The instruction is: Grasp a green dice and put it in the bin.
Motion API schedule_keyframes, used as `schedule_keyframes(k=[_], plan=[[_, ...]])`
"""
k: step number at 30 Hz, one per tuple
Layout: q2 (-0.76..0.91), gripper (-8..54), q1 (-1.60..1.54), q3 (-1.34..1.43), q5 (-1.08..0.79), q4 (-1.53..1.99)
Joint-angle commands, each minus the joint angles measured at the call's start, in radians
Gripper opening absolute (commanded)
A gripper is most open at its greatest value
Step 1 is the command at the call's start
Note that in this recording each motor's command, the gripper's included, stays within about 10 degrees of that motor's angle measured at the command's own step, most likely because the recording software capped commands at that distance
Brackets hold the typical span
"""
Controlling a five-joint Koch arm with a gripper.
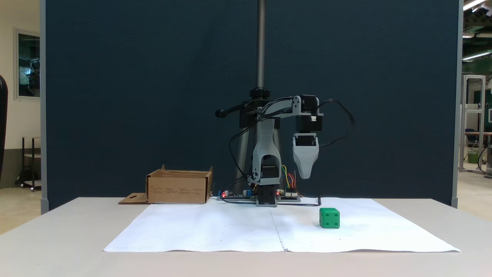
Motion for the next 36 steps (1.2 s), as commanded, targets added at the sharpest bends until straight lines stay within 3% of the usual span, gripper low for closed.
schedule_keyframes(k=[1,16,36], plan=[[-0.009,43.5,-0.049,-0.081,0.101,-0.051],[-0.178,43.4,-0.196,-0.083,0.141,-0.201],[-0.21,43.3,-0.176,0.023,0.15,-0.272]])
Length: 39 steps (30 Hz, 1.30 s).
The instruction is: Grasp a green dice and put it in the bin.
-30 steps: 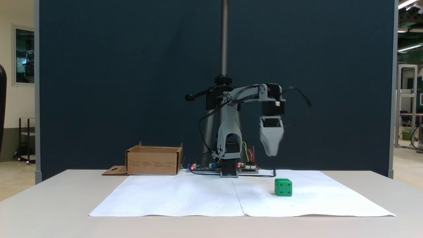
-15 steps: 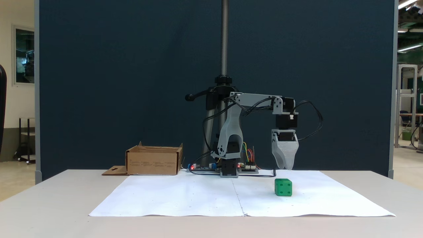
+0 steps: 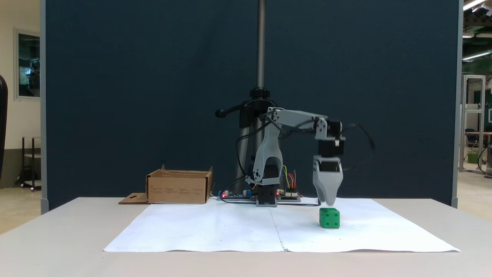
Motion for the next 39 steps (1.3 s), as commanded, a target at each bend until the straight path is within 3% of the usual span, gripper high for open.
schedule_keyframes(k=[1,39], plan=[[0.017,43.3,-0.011,0.002,0.069,-0.06],[-0.069,43.2,-0.048,0.104,0.069,-0.25]])
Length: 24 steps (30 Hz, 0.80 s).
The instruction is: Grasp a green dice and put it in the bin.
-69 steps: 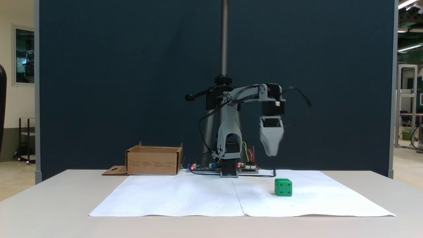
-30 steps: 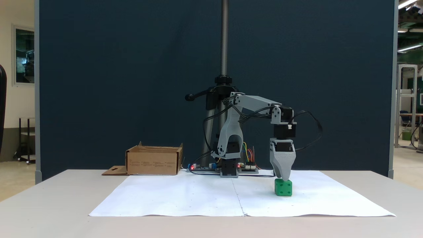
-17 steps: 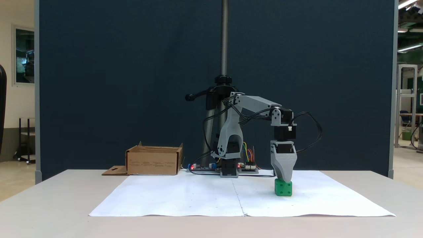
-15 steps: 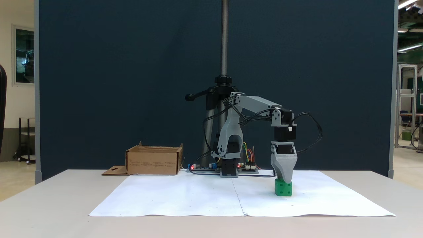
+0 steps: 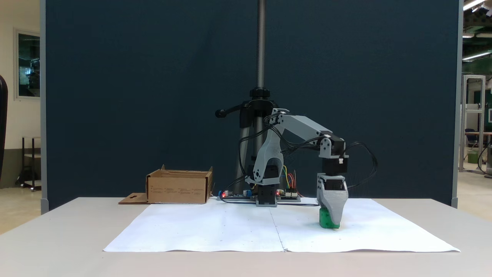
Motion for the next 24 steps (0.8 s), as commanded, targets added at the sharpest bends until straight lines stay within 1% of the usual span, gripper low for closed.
schedule_keyframes(k=[1,24], plan=[[0.015,43.2,-0.011,-0.014,0.069,-0.025],[-0.005,43.2,0.018,0.003,0.069,-0.041]])
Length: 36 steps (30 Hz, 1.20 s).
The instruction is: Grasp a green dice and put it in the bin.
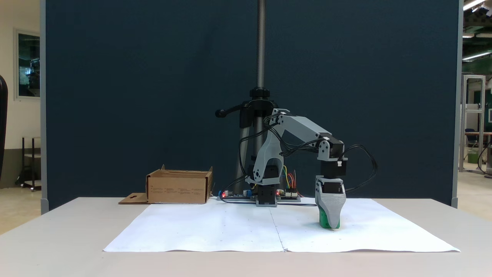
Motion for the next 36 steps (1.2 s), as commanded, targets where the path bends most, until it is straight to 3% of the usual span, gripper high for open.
schedule_keyframes(k=[1,20,30,33,36], plan=[[0.015,43.2,-0.008,-0.008,0.069,-0.029],[0.003,36.6,-0.012,-0.006,0.069,-0.026],[0.003,36.4,-0.012,-0.005,0.069,-0.018],[0.003,30.1,-0.014,0.002,0.069,-0.018],[0.003,30.1,-0.012,0.002,0.069,-0.018]])
